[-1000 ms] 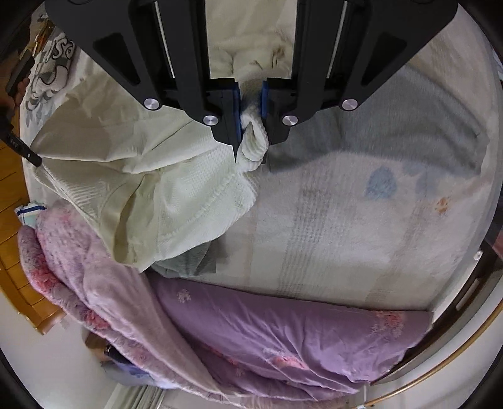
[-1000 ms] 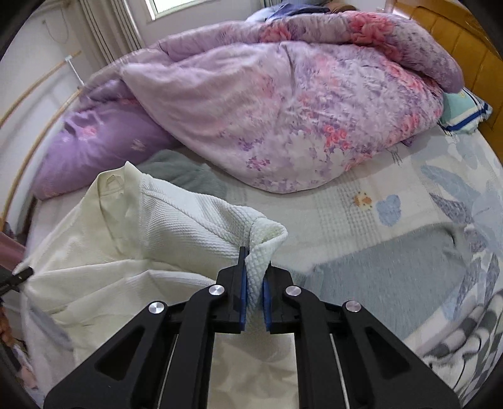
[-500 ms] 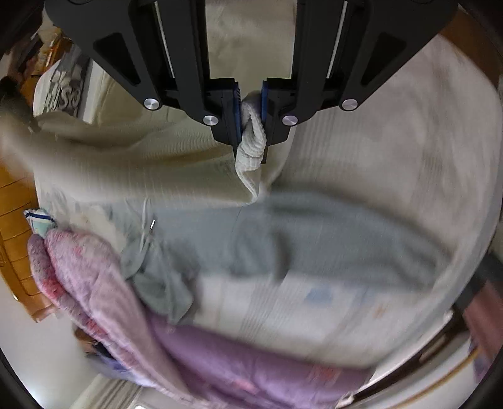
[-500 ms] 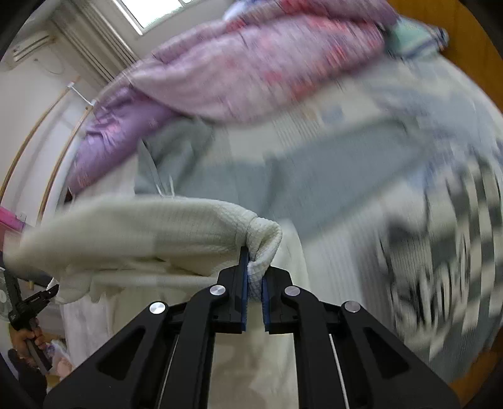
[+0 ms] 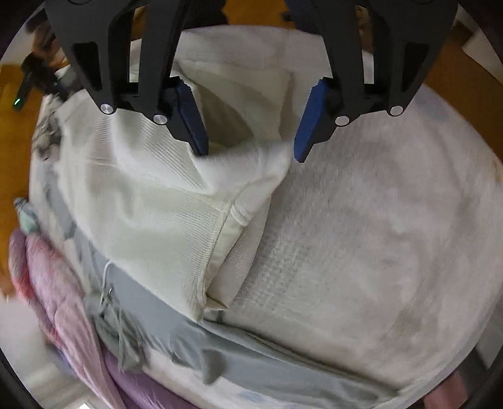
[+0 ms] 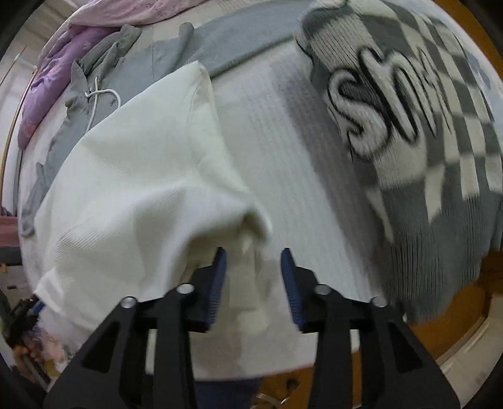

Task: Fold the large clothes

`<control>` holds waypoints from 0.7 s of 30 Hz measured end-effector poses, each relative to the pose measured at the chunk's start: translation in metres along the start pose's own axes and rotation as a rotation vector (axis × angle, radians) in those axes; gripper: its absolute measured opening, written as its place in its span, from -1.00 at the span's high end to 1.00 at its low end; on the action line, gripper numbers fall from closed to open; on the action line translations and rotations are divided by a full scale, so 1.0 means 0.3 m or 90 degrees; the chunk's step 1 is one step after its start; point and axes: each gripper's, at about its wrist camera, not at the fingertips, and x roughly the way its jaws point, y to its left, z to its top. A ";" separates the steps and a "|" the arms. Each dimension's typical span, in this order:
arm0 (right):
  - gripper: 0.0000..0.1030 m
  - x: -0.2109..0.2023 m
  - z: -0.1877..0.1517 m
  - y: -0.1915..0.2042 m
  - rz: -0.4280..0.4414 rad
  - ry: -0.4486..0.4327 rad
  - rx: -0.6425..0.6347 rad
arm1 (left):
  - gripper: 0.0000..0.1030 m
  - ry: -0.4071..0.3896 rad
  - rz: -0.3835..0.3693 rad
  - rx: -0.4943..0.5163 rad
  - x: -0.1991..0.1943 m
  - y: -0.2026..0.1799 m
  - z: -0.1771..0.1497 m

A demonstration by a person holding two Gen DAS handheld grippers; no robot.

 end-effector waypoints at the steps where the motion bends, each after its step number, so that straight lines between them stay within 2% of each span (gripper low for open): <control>1: 0.09 -0.016 -0.017 0.000 0.037 0.003 0.028 | -0.24 0.002 -0.011 -0.020 -0.013 0.012 -0.014; 2: -0.01 -0.012 -0.022 -0.007 0.067 0.005 0.051 | -0.24 0.004 -0.032 -0.044 -0.026 0.020 -0.031; 5: -0.03 0.023 -0.010 -0.007 0.163 0.018 0.119 | -0.27 0.004 -0.071 -0.076 -0.033 -0.006 -0.069; 6: -0.03 0.050 0.005 -0.007 0.180 0.023 0.144 | -0.33 0.001 -0.077 -0.089 -0.015 -0.023 -0.080; 8: -0.03 0.103 0.038 -0.003 0.201 0.035 0.182 | -0.33 0.002 -0.075 -0.116 0.023 -0.047 -0.082; 9: 0.05 0.124 0.054 -0.003 0.205 0.031 0.189 | -0.33 0.002 -0.081 -0.138 0.057 -0.057 -0.085; 10: 0.26 0.136 0.069 0.001 0.201 0.032 0.187 | -0.31 0.003 -0.066 -0.144 0.083 -0.069 -0.078; 11: 0.82 0.153 0.082 0.003 0.191 0.044 0.180 | -0.26 0.012 -0.038 -0.141 0.113 -0.081 -0.078; 12: 0.91 0.162 0.087 0.010 0.189 0.056 0.174 | 0.13 0.021 -0.013 -0.132 0.144 -0.095 -0.080; 13: 0.92 0.162 0.088 0.017 0.175 0.061 0.159 | 0.55 0.028 0.018 -0.121 0.160 -0.105 -0.083; 16: 0.93 0.136 0.045 0.026 0.126 0.072 0.105 | 0.77 0.034 0.059 -0.102 0.156 -0.103 -0.103; 21: 0.92 0.228 -0.027 -0.007 0.096 0.093 0.127 | 0.77 0.076 0.106 -0.104 0.190 -0.014 -0.125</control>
